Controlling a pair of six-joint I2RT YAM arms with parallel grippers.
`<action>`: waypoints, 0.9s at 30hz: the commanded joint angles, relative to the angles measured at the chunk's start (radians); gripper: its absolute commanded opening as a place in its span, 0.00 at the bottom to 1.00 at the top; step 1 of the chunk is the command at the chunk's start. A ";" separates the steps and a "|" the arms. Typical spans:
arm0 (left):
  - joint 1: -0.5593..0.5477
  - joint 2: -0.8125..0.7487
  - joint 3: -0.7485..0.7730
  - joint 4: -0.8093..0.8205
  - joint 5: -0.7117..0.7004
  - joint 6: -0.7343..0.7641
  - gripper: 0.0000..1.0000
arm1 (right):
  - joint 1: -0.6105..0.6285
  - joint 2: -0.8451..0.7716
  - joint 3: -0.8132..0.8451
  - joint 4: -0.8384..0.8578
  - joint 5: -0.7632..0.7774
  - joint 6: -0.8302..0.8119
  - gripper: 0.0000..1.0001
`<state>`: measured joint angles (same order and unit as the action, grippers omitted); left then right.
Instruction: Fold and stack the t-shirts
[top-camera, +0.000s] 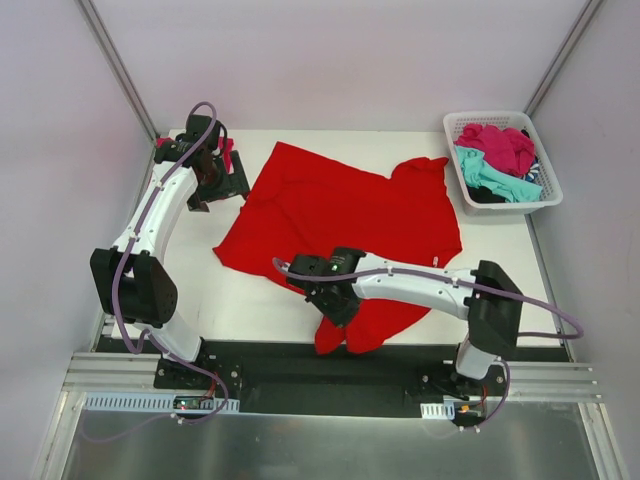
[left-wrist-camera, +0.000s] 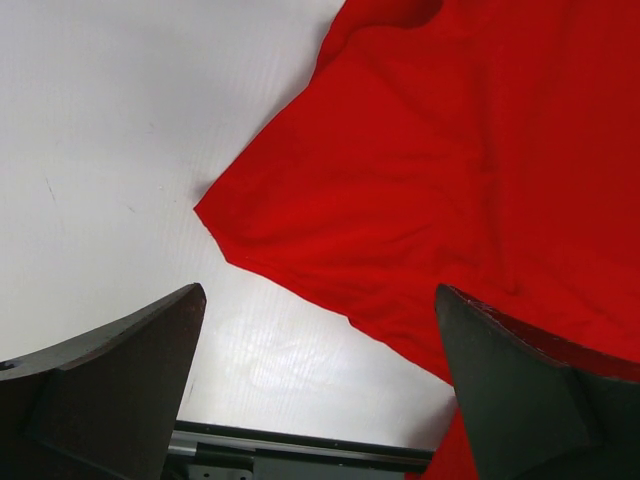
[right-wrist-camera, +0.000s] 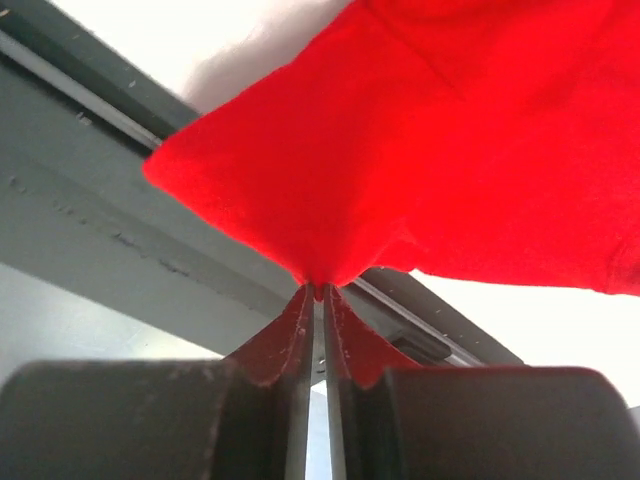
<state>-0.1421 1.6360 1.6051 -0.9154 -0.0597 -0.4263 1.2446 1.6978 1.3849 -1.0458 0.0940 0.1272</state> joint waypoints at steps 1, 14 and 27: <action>0.006 -0.005 0.001 -0.019 0.015 0.017 0.99 | -0.077 0.074 0.037 -0.030 0.093 -0.034 0.13; 0.006 0.001 0.009 -0.020 0.018 0.032 0.99 | -0.108 0.143 0.057 -0.006 0.135 -0.080 0.17; -0.019 -0.001 -0.019 -0.022 0.008 0.029 0.99 | 0.170 0.095 0.048 -0.091 0.205 0.153 0.16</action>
<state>-0.1448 1.6360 1.6043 -0.9230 -0.0551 -0.4076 1.4090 1.8297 1.4643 -1.0901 0.2569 0.1776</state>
